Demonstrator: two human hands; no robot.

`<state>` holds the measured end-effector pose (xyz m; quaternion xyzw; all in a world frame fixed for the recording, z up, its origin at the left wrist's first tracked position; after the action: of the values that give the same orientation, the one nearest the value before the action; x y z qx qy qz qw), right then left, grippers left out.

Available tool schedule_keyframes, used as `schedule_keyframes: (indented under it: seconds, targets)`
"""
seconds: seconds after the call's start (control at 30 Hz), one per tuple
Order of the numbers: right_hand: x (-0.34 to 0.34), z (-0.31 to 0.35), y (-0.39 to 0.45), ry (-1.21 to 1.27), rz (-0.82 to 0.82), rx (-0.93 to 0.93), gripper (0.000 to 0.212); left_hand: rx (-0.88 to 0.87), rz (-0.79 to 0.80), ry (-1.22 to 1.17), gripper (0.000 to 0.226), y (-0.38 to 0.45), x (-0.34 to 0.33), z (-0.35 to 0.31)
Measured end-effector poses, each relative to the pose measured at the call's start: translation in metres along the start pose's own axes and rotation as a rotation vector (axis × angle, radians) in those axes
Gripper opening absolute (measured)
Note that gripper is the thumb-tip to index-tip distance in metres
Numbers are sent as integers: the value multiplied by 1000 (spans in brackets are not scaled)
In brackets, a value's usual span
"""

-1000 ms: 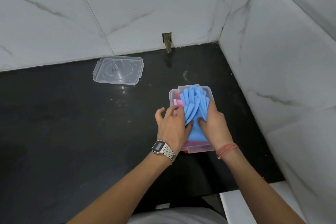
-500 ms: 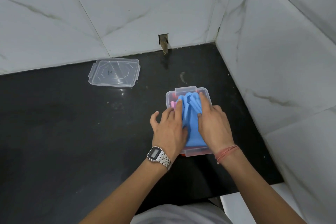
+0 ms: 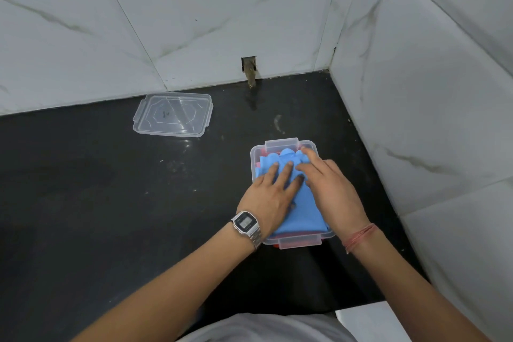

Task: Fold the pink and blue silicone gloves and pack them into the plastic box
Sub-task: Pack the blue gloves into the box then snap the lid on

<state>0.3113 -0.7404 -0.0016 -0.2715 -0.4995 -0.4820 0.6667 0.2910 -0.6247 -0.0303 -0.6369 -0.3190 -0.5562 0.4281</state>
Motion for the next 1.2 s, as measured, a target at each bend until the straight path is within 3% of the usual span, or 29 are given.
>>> schedule_keyframes:
  seconds: [0.1,0.17,0.27,0.37,0.83,1.1,1.2]
  targets:
    - [3,-7,1,65,-64,-48,42,124,-30,-102,65,7,2,-8]
    - [4,-18,-3,279,-108,-182,48,225,-74,-222,69,13,5,-12]
    - [-5,-38,-16,661,-40,-443,50,316,-94,-330,72,20,7,-20]
    - [-13,-50,-27,812,14,-536,40,344,-67,-334,71,25,3,-28]
    - [-13,-42,-34,717,20,-516,28,418,39,-154,71,35,-16,-33]
    - [-13,-38,-33,678,20,-521,30,387,139,-76,73,39,-20,-29]
    - [-5,-31,-33,612,-33,-510,35,296,99,-158,70,35,-9,-24]
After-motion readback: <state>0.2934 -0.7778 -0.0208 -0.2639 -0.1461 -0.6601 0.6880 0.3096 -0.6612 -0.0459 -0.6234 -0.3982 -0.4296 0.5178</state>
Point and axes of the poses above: each hand's wrist, its own y-axis towards the middle knuckle, its own x-axis out of the back of the hand, z = x × y, the point moved 5 cm from there along y, towards the middle knuckle, and after that the axes turned 2 degrees about -z, right-handed, at the moved point
